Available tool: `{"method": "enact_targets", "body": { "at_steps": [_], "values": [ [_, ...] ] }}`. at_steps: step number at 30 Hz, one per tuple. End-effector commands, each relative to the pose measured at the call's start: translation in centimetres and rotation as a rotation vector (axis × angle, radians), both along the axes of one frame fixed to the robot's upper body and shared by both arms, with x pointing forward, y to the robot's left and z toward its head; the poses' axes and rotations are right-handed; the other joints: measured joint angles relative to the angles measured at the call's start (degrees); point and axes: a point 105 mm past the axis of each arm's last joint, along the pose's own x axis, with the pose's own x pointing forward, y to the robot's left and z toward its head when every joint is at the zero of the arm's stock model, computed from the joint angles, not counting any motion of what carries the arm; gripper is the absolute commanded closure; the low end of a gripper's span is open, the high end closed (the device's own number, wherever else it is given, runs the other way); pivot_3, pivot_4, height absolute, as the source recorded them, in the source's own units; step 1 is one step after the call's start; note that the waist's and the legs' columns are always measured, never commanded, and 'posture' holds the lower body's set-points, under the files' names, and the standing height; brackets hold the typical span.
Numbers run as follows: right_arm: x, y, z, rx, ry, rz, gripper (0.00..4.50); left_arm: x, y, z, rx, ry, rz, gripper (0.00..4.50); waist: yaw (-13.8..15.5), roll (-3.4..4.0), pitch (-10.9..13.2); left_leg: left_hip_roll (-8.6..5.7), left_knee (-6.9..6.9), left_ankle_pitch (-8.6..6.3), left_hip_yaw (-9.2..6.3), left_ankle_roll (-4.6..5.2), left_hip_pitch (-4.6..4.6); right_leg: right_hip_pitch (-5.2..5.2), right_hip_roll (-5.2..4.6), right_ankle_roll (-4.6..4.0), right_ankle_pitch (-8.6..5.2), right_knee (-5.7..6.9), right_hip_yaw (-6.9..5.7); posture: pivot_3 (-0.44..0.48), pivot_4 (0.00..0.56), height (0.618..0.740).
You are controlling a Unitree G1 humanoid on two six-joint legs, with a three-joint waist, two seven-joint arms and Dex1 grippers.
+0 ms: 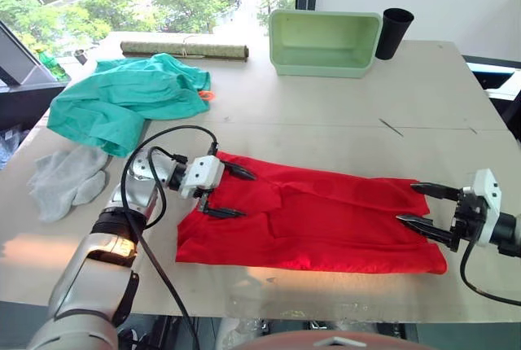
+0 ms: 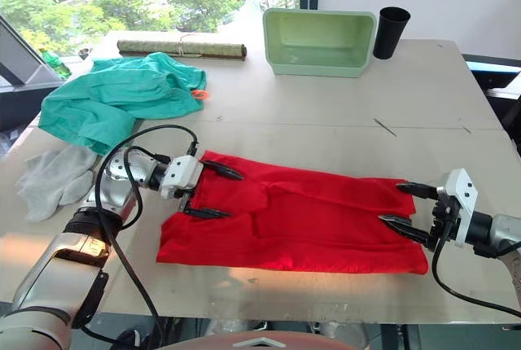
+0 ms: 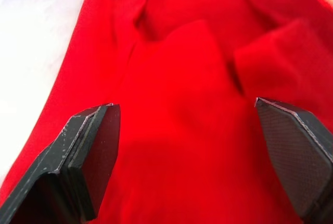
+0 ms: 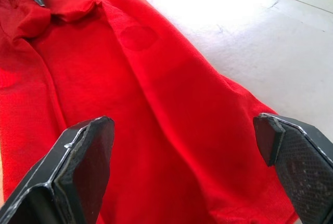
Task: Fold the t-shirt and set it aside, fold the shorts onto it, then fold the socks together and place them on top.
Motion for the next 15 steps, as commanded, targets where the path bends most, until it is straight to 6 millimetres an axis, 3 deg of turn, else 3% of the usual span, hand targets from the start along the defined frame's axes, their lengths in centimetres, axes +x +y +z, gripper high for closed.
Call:
{"method": "enact_targets", "body": {
  "at_steps": [1, 7, 11, 15],
  "values": [
    [0.2, -0.1, 1.4, -0.002, -0.069, -0.001, 0.00, 0.0, -0.1, 1.0, -0.006, -0.028, -0.017, 0.08, 0.0, 0.00, 0.0, 0.00, 0.00, 0.00, 0.00, 0.00, 0.00, 0.00, 0.00, 0.00, 0.00, 0.00, 0.00, 0.000, 0.150, 0.735],
    [2.1, -1.4, 1.7, -0.014, -0.101, -0.111, 0.00, 2.6, 0.7, 2.8, -0.021, -0.080, 0.067, 0.08, -0.1, -0.02, 0.0, -0.01, 0.02, 0.00, -0.02, 0.00, 0.00, 0.00, 0.03, 0.08, -0.04, 0.01, -0.02, 0.000, 0.150, 0.735],
    [3.7, -3.0, 1.6, -0.107, -0.102, -0.167, 0.00, 4.9, 1.0, 4.6, -0.048, -0.121, 0.150, 0.08, 0.1, -0.01, 0.0, -0.03, 0.08, 0.00, -0.03, 0.00, -0.05, -0.01, 0.03, 0.05, -0.03, 0.00, -0.04, 0.000, 0.150, 0.735],
    [5.6, -4.5, 1.0, -0.213, -0.060, -0.222, 0.00, 6.8, 1.4, 5.2, -0.015, -0.165, 0.235, 0.08, 0.1, -0.01, 0.0, -0.03, 0.10, 0.00, -0.01, 0.00, -0.11, -0.05, 0.05, -0.01, 0.00, -0.04, -0.03, 0.000, 0.150, 0.735]
  ]
}}
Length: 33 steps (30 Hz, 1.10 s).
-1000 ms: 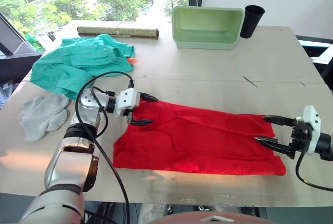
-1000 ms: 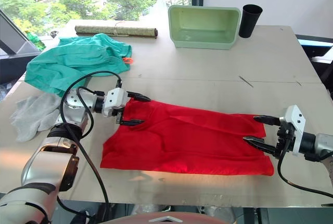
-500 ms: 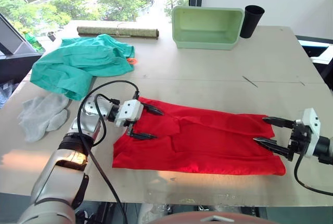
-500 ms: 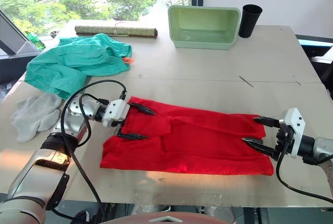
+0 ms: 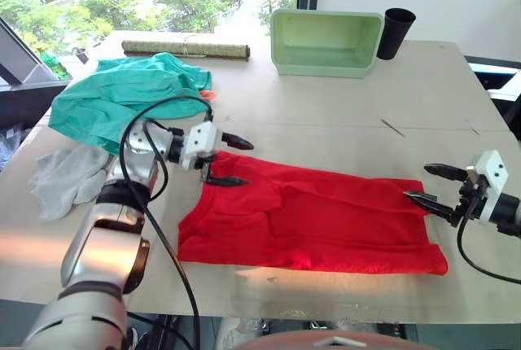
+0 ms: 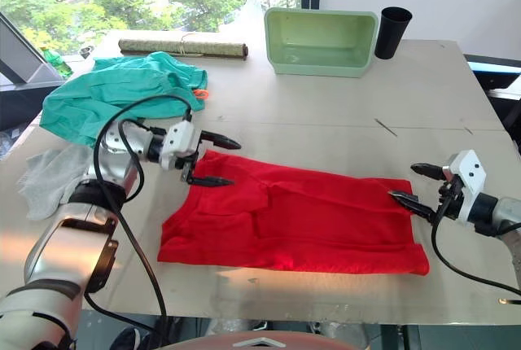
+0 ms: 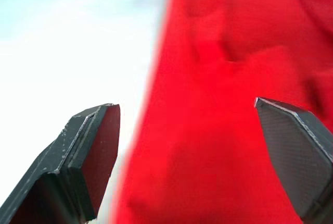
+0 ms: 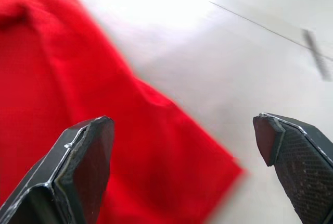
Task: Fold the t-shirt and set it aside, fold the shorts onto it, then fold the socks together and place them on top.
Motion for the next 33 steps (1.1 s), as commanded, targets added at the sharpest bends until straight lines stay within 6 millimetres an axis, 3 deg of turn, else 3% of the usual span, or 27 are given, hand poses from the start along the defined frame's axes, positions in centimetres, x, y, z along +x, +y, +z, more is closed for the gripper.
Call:
{"method": "enact_targets", "body": {
  "at_steps": [1, 8, 9, 11, 12, 14, 17, 19, 20, 21, 33],
  "values": [
    [1.5, -1.3, 0.0, -0.097, 0.018, -0.055, 0.00, 1.5, 0.5, 0.6, 0.026, -0.059, 0.077, 0.08, -0.1, 0.00, 0.0, 0.00, -0.01, 0.00, 0.00, 0.00, -0.02, -0.01, 0.00, 0.00, 0.00, -0.01, 0.00, 0.000, 0.150, 0.735],
    [2.6, -0.8, -1.0, -0.174, 0.088, 0.021, 0.00, 2.4, 1.8, -1.9, 0.226, -0.054, 0.156, 0.08, -0.2, 0.02, 0.0, 0.02, -0.02, 0.00, 0.03, -0.01, -0.04, -0.06, 0.00, -0.01, 0.00, -0.02, 0.00, 0.000, 0.150, 0.735],
    [2.5, -0.6, -1.2, -0.180, 0.100, 0.032, 0.39, 2.4, 2.1, -2.3, 0.259, -0.049, 0.162, 0.00, -0.2, 0.02, 0.0, 0.03, -0.02, 0.00, 0.04, -0.01, -0.07, -0.08, -0.01, -0.02, 0.00, -0.01, 0.01, 0.000, 0.150, 0.735],
    [2.6, -0.5, -1.6, -0.187, 0.113, 0.045, 0.74, 2.3, 2.5, -3.0, 0.299, -0.033, 0.172, 0.00, -0.1, 0.02, 0.0, 0.03, -0.01, 0.00, 0.04, -0.01, -0.08, -0.09, -0.02, -0.02, 0.00, 0.00, 0.00, 0.000, 0.150, 0.735],
    [2.6, -0.4, -1.7, -0.190, 0.117, 0.052, 1.30, 2.3, 2.6, -3.2, 0.311, -0.024, 0.177, 0.53, -0.1, 0.05, 0.0, 0.03, -0.01, 0.00, 0.04, -0.01, -0.07, -0.09, -0.03, -0.02, 0.00, 0.01, 0.00, 0.000, 0.150, 0.735],
    [2.6, -0.3, -1.8, -0.195, 0.114, 0.058, 2.17, 2.4, 2.6, -3.5, 0.320, -0.027, 0.194, 1.18, -0.1, 0.06, 0.0, 0.02, 0.01, 0.00, 0.07, -0.01, -0.02, -0.07, -0.04, -0.02, 0.00, 0.05, 0.01, 0.000, 0.150, 0.735],
    [2.8, -0.4, -1.7, -0.199, 0.095, 0.053, 3.85, 2.4, 2.9, -3.8, 0.330, -0.013, 0.202, 2.83, -0.2, 0.07, 0.0, 0.02, 0.02, 0.00, 0.07, -0.01, 0.03, -0.06, -0.05, -0.01, 0.00, 0.14, 0.01, 0.000, 0.150, 0.735],
    [3.2, -0.6, -1.5, -0.207, 0.081, 0.042, 4.50, 2.1, 3.0, -4.0, 0.332, 0.001, 0.196, 3.73, -0.3, 0.07, 0.0, 0.02, 0.02, 0.00, 0.06, -0.01, 0.06, -0.06, -0.05, -0.01, 0.00, 0.18, 0.01, 0.000, 0.150, 0.735],
    [3.5, -0.6, -1.4, -0.212, 0.069, 0.034, 4.50, 1.9, 3.1, -4.1, 0.328, 0.014, 0.187, 4.23, -0.3, 0.07, 0.0, 0.02, 0.02, 0.00, 0.06, -0.01, 0.07, -0.06, -0.05, -0.01, 0.00, 0.19, 0.01, 0.000, 0.150, 0.735],
    [3.8, -0.7, -1.2, -0.218, 0.057, 0.027, 4.50, 1.7, 3.2, -4.1, 0.322, 0.029, 0.178, 4.45, -0.4, 0.07, 0.0, 0.02, 0.02, 0.00, 0.07, -0.01, 0.08, -0.06, -0.05, -0.01, 0.00, 0.20, 0.01, 0.000, 0.150, 0.735],
    [10.9, 1.6, 0.0, -0.204, -0.039, -0.084, 4.50, -0.6, 5.1, -4.1, 0.246, 0.098, 0.143, 4.45, -1.0, 0.18, 0.0, 0.08, 0.01, 0.02, 0.31, -0.02, 0.11, -0.13, -0.02, -0.04, 0.01, 0.22, 0.22, 0.000, 0.150, 0.735]
  ]
}}
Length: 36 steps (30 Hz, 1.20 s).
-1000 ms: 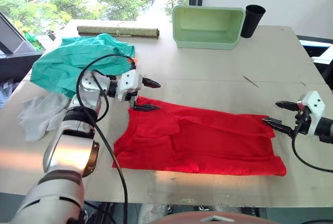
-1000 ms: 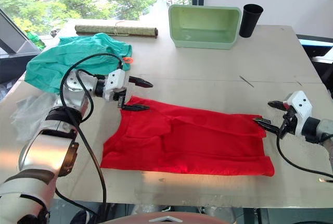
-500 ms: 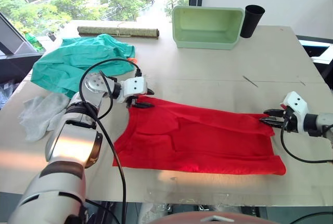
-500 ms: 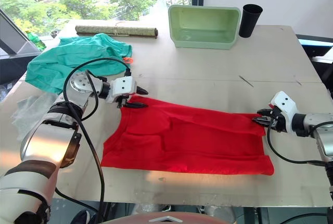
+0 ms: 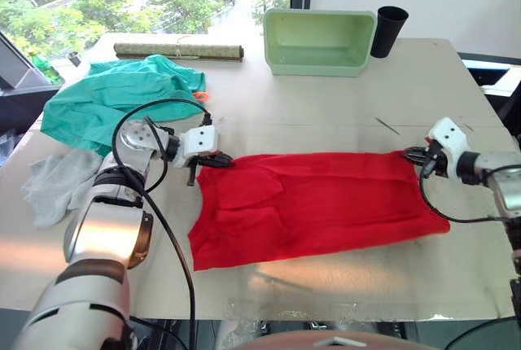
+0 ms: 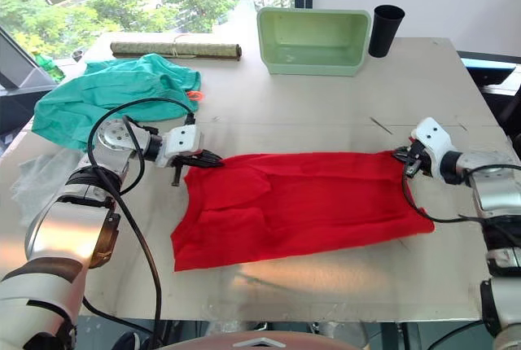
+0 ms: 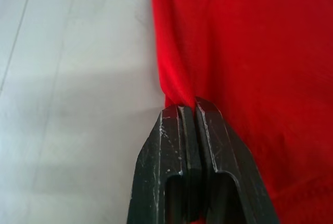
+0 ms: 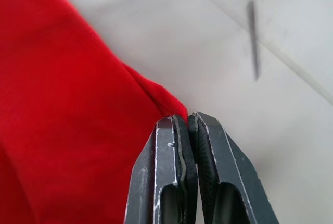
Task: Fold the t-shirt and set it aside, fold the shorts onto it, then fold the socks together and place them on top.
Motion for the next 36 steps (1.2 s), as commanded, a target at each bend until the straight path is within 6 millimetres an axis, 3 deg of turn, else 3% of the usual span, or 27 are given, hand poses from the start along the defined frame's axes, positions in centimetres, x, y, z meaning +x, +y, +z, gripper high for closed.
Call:
{"method": "enact_targets", "body": {
  "at_steps": [1, 9, 14, 19, 23, 26, 30, 34, 36],
  "values": [
    [2.3, 0.6, 0.9, -0.007, -0.040, -0.032, 4.50, -1.4, 1.2, -0.6, -0.011, 0.060, 0.000, 4.45, 0.1, 0.01, 0.0, 0.00, 0.00, 0.00, 0.02, 0.00, -0.01, -0.01, 0.00, 0.00, 0.00, 0.00, 0.00, 0.000, 0.150, 0.735],
    [7.3, 6.6, 2.2, -0.144, -0.117, -0.001, 4.50, -7.4, 1.4, -2.6, 0.000, 0.230, -0.087, 4.45, -1.4, 0.23, 0.0, 0.06, -0.07, 0.00, 0.19, 0.00, 0.10, -0.08, -0.01, -0.03, 0.01, 0.06, 0.27, 0.000, 0.150, 0.735],
    [9.4, 13.0, 5.1, -0.216, -0.265, 0.034, 4.50, -11.3, -0.1, -3.0, -0.016, 0.340, -0.100, 4.45, -1.6, 0.41, 0.1, 0.03, -0.14, 0.00, 0.28, 0.00, 0.07, -0.20, -0.04, -0.04, 0.01, 0.07, 0.46, 0.000, 0.150, 0.735],
    [9.8, 18.9, 8.3, -0.182, -0.405, 0.064, 4.50, -15.5, -2.5, -3.9, -0.039, 0.466, -0.156, 4.45, -1.2, 0.53, 0.2, 0.00, -0.21, -0.01, 0.27, 0.00, 0.05, -0.26, -0.07, -0.05, 0.02, 0.09, 0.47, 0.000, 0.150, 0.735],
    [9.0, 23.3, 8.6, -0.170, -0.447, 0.148, 4.50, -19.0, -4.3, -5.2, -0.037, 0.566, -0.217, 4.45, -0.9, 0.52, 0.2, -0.03, -0.22, -0.01, 0.25, 0.01, 0.01, -0.25, -0.09, -0.05, 0.02, 0.03, 0.46, 0.000, 0.150, 0.735],
    [8.1, 26.0, 7.9, -0.182, -0.454, 0.216, 4.50, -19.5, -5.2, -6.0, -0.044, 0.571, -0.211, 4.45, -0.8, 0.53, 0.2, -0.05, -0.23, -0.01, 0.25, 0.02, -0.01, -0.26, -0.11, -0.06, 0.02, 0.02, 0.46, 0.000, 0.150, 0.735],
    [6.4, 28.9, 6.4, -0.121, -0.380, 0.321, 3.03, -19.2, -6.0, -6.4, -0.063, 0.553, -0.195, 4.50, -0.7, 0.54, 0.2, -0.06, -0.25, -0.02, 0.25, 0.02, 0.01, -0.25, -0.12, -0.06, 0.02, 0.02, 0.46, 0.000, 0.150, 0.735],
    [7.0, 28.0, 8.0, -0.001, -0.390, 0.276, 1.03, -19.2, -5.4, -6.0, -0.062, 0.573, -0.179, 2.90, 0.1, 0.54, 0.2, -0.10, -0.26, -0.03, 0.24, 0.05, -0.01, -0.25, -0.16, -0.06, 0.02, 0.00, 0.45, 0.000, 0.150, 0.735],
    [7.2, 27.1, 8.6, 0.059, -0.367, 0.266, 0.28, -19.3, -5.0, -5.8, -0.062, 0.587, -0.173, 2.23, 0.4, 0.54, 0.1, -0.12, -0.25, -0.06, 0.24, 0.10, 0.00, -0.23, -0.19, -0.06, 0.02, -0.01, 0.42, 0.000, 0.150, 0.735]
  ]
}}
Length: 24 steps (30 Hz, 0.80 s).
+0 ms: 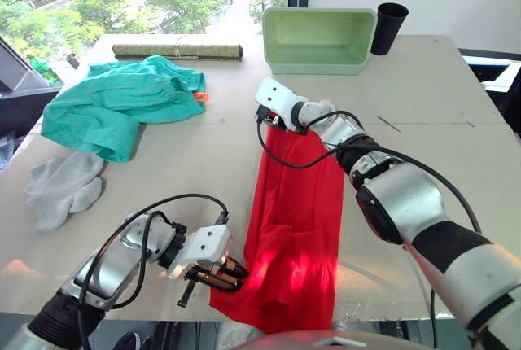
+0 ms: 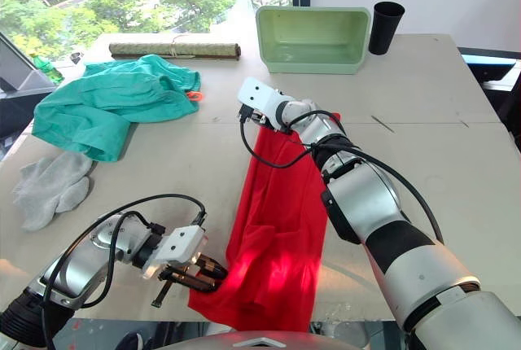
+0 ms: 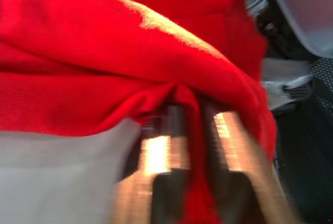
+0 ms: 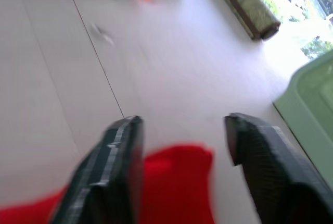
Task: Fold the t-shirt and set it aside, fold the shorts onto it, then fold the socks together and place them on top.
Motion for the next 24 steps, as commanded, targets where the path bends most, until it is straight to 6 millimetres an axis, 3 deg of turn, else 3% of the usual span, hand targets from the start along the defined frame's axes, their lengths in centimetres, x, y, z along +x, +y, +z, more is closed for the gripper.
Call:
{"method": "enact_targets", "body": {
  "at_steps": [1, 5, 9, 13, 18, 24],
  "values": [
    [0.7, -1.6, 3.0, 0.154, 0.008, 0.002, 0.00, -0.6, 1.1, -1.0, 0.053, 0.066, 0.049, 1.77, 0.1, 0.00, 0.0, 0.00, 0.00, -0.02, 0.00, 0.04, 0.00, 0.00, -0.02, 0.00, 0.00, -0.01, -0.04, 0.000, 0.150, 0.735],
    [1.5, -6.9, 3.1, 0.203, 0.114, -0.014, 0.00, -0.2, 2.7, -0.3, 0.052, 0.063, 0.112, 0.04, 0.2, 0.03, 0.0, -0.01, -0.01, -0.04, -0.04, 0.07, 0.03, 0.06, -0.06, 0.00, 0.00, 0.00, -0.15, 0.000, 0.150, 0.735],
    [2.1, -12.6, 3.2, 0.256, 0.175, -0.113, 0.00, 0.5, 3.6, 0.9, 0.026, 0.051, 0.128, 0.04, 0.0, 0.03, 0.0, 0.00, -0.07, -0.05, -0.13, 0.09, 0.04, 0.08, -0.09, -0.04, 0.02, 0.04, -0.36, 0.000, 0.150, 0.735],
    [1.8, -17.9, 0.6, 0.302, 0.302, -0.262, 0.00, 1.8, 4.4, 1.6, 0.018, 0.025, 0.168, 0.04, -0.4, 0.04, 0.0, 0.01, -0.26, -0.05, -0.13, 0.08, 0.12, 0.07, -0.03, -0.05, 0.03, 0.03, -0.32, 0.000, 0.150, 0.735],
    [0.9, -19.9, -2.2, 0.375, 0.435, -0.354, 0.00, 2.7, 5.3, 1.3, 0.032, 0.000, 0.185, 0.04, -0.9, 0.14, 0.1, 0.05, -0.39, -0.04, -0.13, 0.06, 0.12, 0.03, 0.03, -0.04, 0.02, -0.01, -0.27, 0.000, 0.150, 0.735],
    [0.2, -18.7, -3.3, 0.571, 0.577, -0.356, 0.00, 3.1, 5.4, 1.3, 0.024, -0.005, 0.189, 0.04, -1.1, 0.15, 0.1, 0.06, -0.41, -0.02, -0.12, 0.04, 0.23, 0.09, 0.03, -0.03, 0.03, 0.02, -0.26, 0.000, 0.150, 0.735]
  ]
}}
